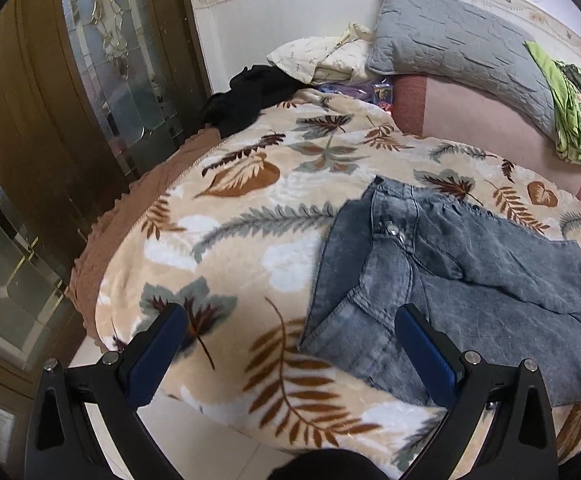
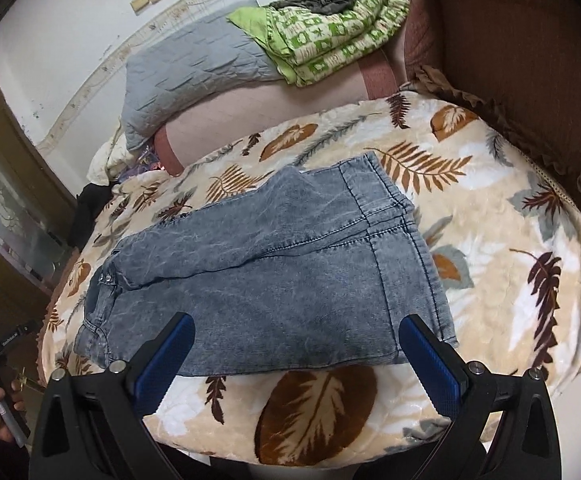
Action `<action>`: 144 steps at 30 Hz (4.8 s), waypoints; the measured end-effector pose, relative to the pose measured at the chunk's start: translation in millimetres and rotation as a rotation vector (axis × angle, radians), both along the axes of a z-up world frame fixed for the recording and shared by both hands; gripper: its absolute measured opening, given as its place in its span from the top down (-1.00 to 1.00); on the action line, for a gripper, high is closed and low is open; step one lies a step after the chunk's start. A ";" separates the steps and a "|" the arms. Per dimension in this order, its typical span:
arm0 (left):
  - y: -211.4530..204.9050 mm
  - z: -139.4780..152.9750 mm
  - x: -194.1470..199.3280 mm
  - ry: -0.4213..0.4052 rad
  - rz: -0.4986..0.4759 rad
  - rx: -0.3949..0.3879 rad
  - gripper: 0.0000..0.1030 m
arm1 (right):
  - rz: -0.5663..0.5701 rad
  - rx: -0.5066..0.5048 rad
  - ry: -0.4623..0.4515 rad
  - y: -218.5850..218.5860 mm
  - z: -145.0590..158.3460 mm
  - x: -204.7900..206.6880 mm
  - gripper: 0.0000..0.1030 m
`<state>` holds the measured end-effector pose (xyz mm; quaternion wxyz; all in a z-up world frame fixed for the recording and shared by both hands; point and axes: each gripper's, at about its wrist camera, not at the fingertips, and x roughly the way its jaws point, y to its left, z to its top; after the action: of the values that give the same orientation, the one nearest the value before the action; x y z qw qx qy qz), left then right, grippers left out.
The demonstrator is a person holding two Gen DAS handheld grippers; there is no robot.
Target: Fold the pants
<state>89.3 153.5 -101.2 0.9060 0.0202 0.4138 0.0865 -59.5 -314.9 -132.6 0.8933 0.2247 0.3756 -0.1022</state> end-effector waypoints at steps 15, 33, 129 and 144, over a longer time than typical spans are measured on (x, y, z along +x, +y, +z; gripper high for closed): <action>-5.2 -17.2 157.4 0.152 -0.068 -0.014 -1.00 | -0.100 0.120 0.119 -98.8 -8.2 87.9 -1.00; -69.0 -97.2 331.8 0.309 -0.139 -0.174 -0.64 | -0.144 0.155 0.187 -198.7 -93.4 262.5 -0.64; -115.6 -115.0 30.6 0.189 -0.466 -0.115 -0.17 | -0.254 -0.150 0.153 -137.4 -60.4 84.4 0.57; -152.6 -92.2 4.0 0.128 -0.517 -0.037 -0.40 | 0.127 -0.191 0.152 49.3 -92.0 88.3 0.56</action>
<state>93.4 0.8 -193.5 0.8703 0.1141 0.4528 -0.1568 28.8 -265.7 -224.6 0.8843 0.1061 0.4441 -0.0971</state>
